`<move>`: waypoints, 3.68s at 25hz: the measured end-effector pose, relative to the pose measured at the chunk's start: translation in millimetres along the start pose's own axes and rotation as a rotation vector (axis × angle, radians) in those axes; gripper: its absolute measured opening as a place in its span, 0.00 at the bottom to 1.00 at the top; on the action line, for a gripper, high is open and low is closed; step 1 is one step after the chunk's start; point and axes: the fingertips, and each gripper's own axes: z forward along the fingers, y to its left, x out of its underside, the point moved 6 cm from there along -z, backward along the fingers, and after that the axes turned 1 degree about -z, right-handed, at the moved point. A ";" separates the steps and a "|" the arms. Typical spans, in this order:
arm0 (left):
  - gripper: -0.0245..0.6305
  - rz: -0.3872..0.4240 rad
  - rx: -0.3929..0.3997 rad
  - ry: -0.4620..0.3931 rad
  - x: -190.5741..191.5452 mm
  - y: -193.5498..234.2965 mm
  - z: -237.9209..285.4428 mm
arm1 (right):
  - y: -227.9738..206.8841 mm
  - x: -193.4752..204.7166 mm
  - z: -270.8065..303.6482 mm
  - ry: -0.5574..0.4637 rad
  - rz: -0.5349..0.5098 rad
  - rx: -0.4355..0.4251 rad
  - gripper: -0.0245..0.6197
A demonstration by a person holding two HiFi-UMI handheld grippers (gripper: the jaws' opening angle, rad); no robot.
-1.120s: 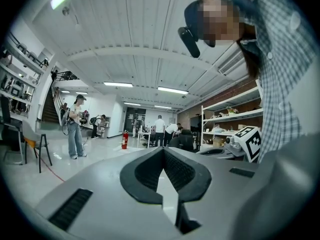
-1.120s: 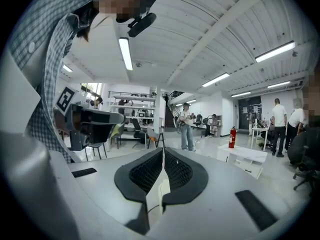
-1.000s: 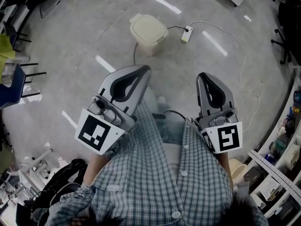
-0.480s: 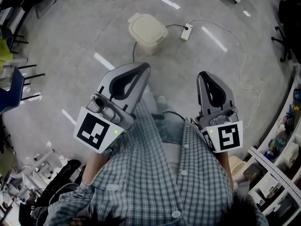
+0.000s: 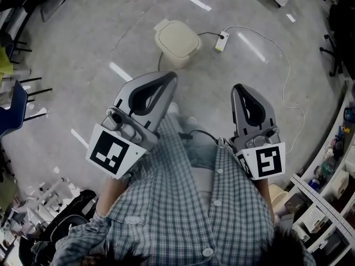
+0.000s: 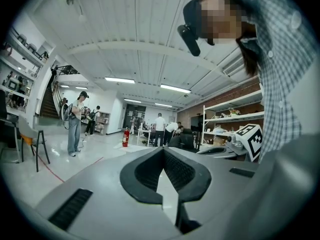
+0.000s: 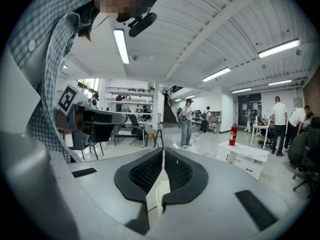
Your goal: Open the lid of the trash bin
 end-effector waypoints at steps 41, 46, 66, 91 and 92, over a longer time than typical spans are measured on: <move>0.04 -0.025 -0.068 0.056 18.0 89.2 7.2 | 3.7 14.8 104.2 0.091 -0.013 -0.093 0.08; 0.04 -0.041 -0.102 0.096 23.0 95.1 25.9 | -21.2 21.5 121.0 0.109 -0.022 -0.144 0.08; 0.04 -0.121 -0.072 0.294 105.1 99.8 121.7 | -98.1 102.2 170.7 0.229 -0.072 -0.285 0.08; 0.04 -0.161 -0.044 0.425 233.4 110.3 215.0 | -158.9 201.4 186.5 0.376 0.046 -0.223 0.08; 0.04 -0.182 -0.060 0.439 241.1 111.4 215.0 | -159.5 204.9 185.4 0.379 0.050 -0.222 0.08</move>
